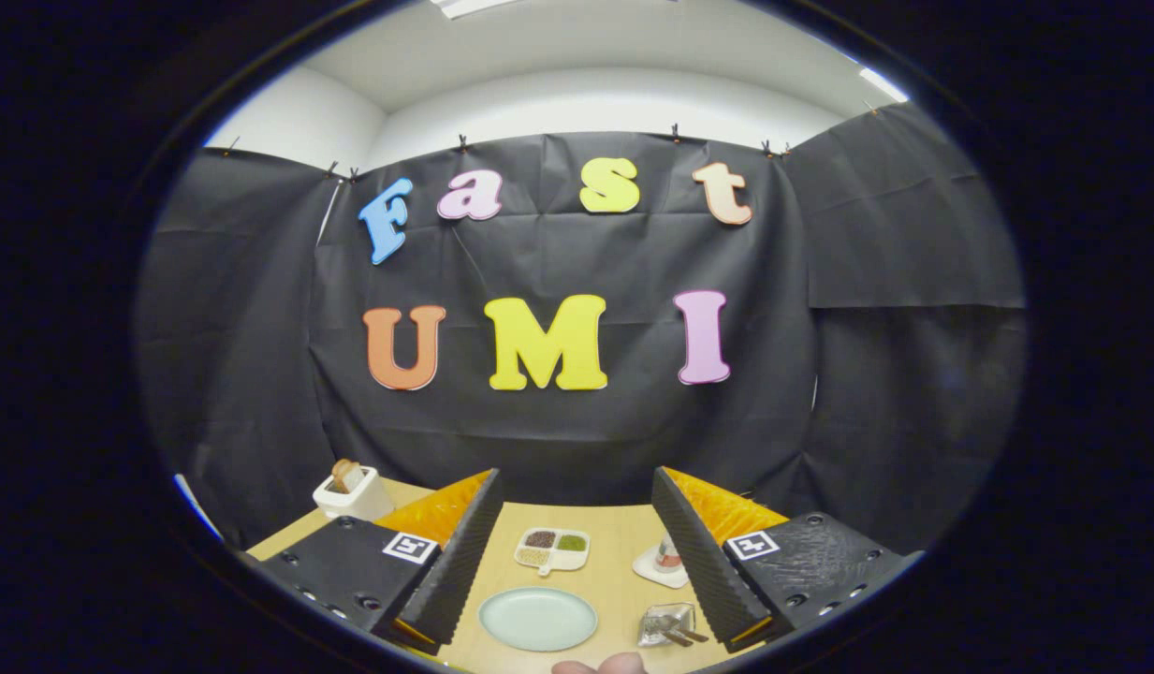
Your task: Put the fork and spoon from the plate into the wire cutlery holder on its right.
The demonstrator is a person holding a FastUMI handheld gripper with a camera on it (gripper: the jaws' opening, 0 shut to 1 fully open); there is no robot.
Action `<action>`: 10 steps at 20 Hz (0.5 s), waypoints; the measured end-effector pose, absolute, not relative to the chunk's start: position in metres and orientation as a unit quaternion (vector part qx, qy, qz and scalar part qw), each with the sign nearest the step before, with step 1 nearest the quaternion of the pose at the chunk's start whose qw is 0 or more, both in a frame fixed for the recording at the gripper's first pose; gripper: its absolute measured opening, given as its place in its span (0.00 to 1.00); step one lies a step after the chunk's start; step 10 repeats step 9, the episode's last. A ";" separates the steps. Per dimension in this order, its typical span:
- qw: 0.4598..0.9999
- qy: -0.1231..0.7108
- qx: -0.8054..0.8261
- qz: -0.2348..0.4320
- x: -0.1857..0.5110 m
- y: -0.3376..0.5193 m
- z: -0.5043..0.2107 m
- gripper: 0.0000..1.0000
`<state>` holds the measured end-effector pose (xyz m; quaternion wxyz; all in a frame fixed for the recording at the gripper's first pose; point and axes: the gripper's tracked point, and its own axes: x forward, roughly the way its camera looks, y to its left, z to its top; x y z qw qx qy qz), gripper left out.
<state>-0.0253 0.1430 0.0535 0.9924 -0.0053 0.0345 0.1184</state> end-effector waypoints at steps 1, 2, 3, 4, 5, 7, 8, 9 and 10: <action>0.993 0.033 -0.006 0.117 -0.025 0.142 0.053 0.96; 0.993 0.032 -0.005 0.116 -0.025 0.142 0.054 0.96; 0.993 0.032 -0.005 0.115 -0.025 0.142 0.055 0.96; 0.993 0.029 -0.004 0.114 -0.025 0.142 0.056 0.96; 0.993 0.028 -0.003 0.113 -0.026 0.142 0.055 0.96; 0.993 0.024 -0.004 0.112 -0.026 0.142 0.056 0.96; 0.993 0.021 -0.003 0.113 -0.027 0.142 0.057 0.96; 0.993 0.018 -0.003 0.113 -0.029 0.143 0.058 0.96; 0.993 0.018 -0.003 0.113 -0.029 0.143 0.058 0.96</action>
